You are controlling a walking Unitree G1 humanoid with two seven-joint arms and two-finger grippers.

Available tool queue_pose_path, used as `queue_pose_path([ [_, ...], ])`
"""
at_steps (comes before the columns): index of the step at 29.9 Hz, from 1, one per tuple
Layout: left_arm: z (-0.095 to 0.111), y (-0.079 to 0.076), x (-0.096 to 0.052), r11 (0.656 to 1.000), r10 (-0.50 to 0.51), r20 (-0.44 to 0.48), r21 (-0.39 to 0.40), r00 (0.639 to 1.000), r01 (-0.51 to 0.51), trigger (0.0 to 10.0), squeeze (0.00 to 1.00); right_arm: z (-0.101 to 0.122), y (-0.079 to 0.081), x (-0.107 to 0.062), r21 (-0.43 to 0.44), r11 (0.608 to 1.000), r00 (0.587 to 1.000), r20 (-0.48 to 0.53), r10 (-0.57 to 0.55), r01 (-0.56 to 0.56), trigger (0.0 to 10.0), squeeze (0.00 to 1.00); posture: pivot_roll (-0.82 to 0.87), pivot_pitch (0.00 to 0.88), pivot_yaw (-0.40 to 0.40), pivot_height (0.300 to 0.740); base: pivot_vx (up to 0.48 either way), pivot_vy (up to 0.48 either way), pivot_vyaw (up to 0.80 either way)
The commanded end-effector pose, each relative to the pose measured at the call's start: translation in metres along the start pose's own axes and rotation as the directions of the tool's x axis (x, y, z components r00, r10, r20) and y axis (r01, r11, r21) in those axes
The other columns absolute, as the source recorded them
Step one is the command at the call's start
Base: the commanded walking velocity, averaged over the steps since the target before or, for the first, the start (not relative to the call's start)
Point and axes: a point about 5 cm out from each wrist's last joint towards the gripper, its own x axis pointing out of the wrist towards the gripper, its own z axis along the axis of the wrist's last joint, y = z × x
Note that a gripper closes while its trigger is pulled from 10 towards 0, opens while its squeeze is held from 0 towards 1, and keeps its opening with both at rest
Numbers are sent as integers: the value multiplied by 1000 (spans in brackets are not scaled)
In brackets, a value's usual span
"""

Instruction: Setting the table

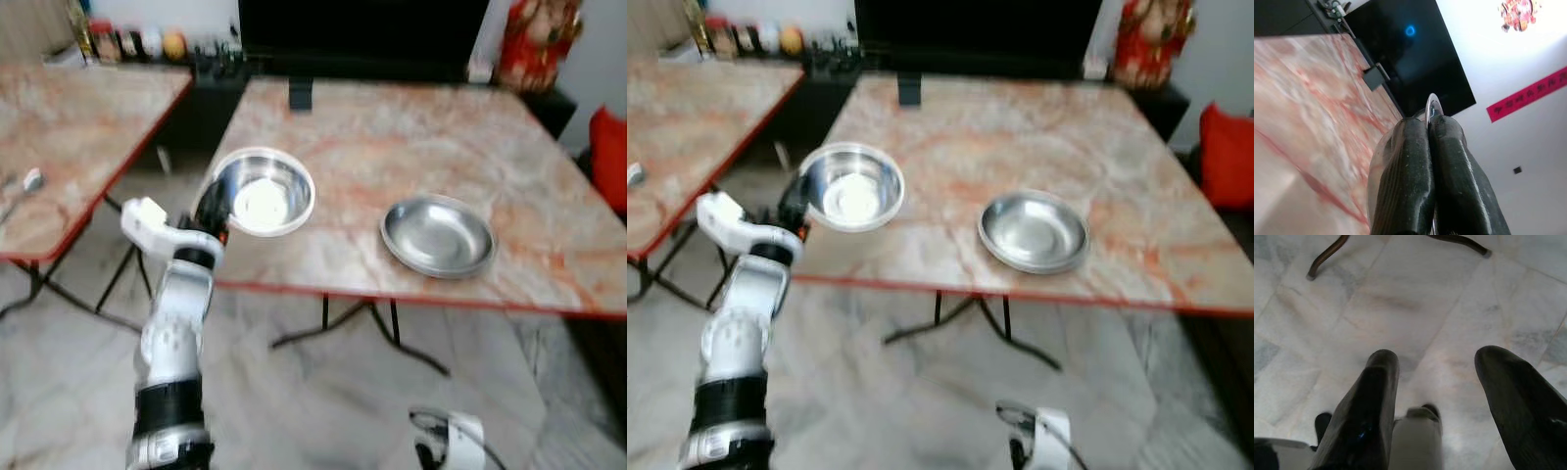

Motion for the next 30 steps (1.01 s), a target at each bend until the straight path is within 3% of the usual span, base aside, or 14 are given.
queue_pose_path([
  [1,-6,-9,3,999,-31,-13,-14,999,31,10000,0,-1,-9,-1,7,1000,1000,-2,-27,27,10000,0,33,0,-6,724,0,-472,0],
  [12,-5,-8,3,1000,-29,-14,5,999,29,10000,0,2,-9,-1,5,1000,1000,6,-27,27,10000,0,33,0,-8,724,0,-472,0],
  [22,-1,-3,4,999,-18,-16,49,1000,19,10000,0,3,-10,0,6,1000,1000,8,-28,28,10000,0,27,0,-8,724,0,-25,0],
  [27,0,-3,5,994,-23,-24,103,999,26,10000,0,2,-11,0,8,1000,1000,6,-27,27,10000,0,27,0,-9,724,0,0,0],
  [30,5,-3,7,979,-36,-40,200,999,43,10000,0,1,-11,-1,8,1000,1000,4,-24,24,10000,0,27,0,-10,724,0,0,0],
])
